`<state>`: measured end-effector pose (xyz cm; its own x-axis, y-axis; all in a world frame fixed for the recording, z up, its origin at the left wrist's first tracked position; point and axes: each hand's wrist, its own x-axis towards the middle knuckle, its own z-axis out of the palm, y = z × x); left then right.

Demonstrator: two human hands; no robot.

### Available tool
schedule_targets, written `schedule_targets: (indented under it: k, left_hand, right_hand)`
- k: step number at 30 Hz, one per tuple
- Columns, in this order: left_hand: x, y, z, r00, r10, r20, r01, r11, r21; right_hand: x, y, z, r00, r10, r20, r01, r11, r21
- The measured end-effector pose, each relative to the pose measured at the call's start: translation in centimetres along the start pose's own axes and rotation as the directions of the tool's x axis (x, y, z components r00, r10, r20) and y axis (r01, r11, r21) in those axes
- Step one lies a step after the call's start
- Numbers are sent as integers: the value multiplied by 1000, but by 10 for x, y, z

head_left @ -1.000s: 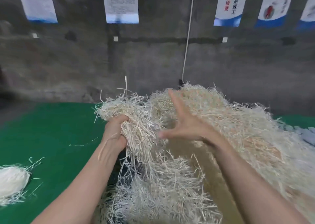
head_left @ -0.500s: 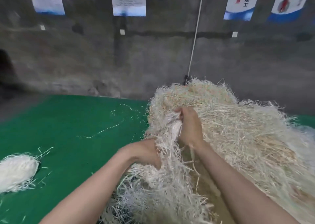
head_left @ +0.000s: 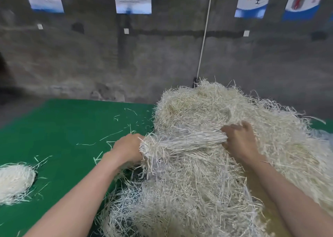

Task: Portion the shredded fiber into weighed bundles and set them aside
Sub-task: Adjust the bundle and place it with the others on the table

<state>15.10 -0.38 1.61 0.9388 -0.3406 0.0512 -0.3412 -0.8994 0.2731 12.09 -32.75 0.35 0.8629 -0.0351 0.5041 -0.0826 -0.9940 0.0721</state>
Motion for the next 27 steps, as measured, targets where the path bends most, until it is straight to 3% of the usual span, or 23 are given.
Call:
schedule_targets:
  k: [6, 7, 10, 15, 17, 19, 21, 22, 25, 27]
  left_hand:
    - [-2, -19, -6, 1000, -13, -14, 12, 997, -82]
    - [-4, -21, -6, 999, -41, -27, 36, 984, -172]
    - [-10, -12, -9, 988, -154, -24, 128, 889, -439]
    - [-10, -2, -18, 980, -200, 13, 152, 700, -698]
    - [-15, 5, -27, 980, -192, 48, 144, 524, -840]
    - [-20, 13, -36, 979, -184, 88, 133, 249, -959]
    - [-24, 25, -43, 987, -119, 109, 103, -59, -993]
    - [-23, 31, -45, 992, -83, 98, 85, -150, -985]
    - [-14, 49, -47, 988, -113, 110, 80, -244, -966]
    - [-8, 54, -45, 980, -156, 124, 82, -252, -964]
  right_hand:
    - [3, 23, -4, 980, 126, 156, -113, 990, -88]
    - [4, 16, -9, 976, 91, 198, -78, 994, -70]
    - [7, -14, -38, 965, -51, 256, 0, 980, 199]
    - [5, -71, -87, 916, -347, 204, 254, 891, 376]
    - [-1, -107, -79, 857, -366, 361, 112, 818, 564]
    - [-7, -137, -55, 826, -322, 463, -79, 746, 661]
    - [-15, -154, -27, 871, -215, 442, -177, 701, 691]
    - [-21, -162, -14, 902, -181, 392, -139, 736, 662]
    - [-48, -173, 25, 960, -156, 232, -20, 789, 615]
    - [-65, -170, 42, 946, -115, 304, -115, 757, 643]
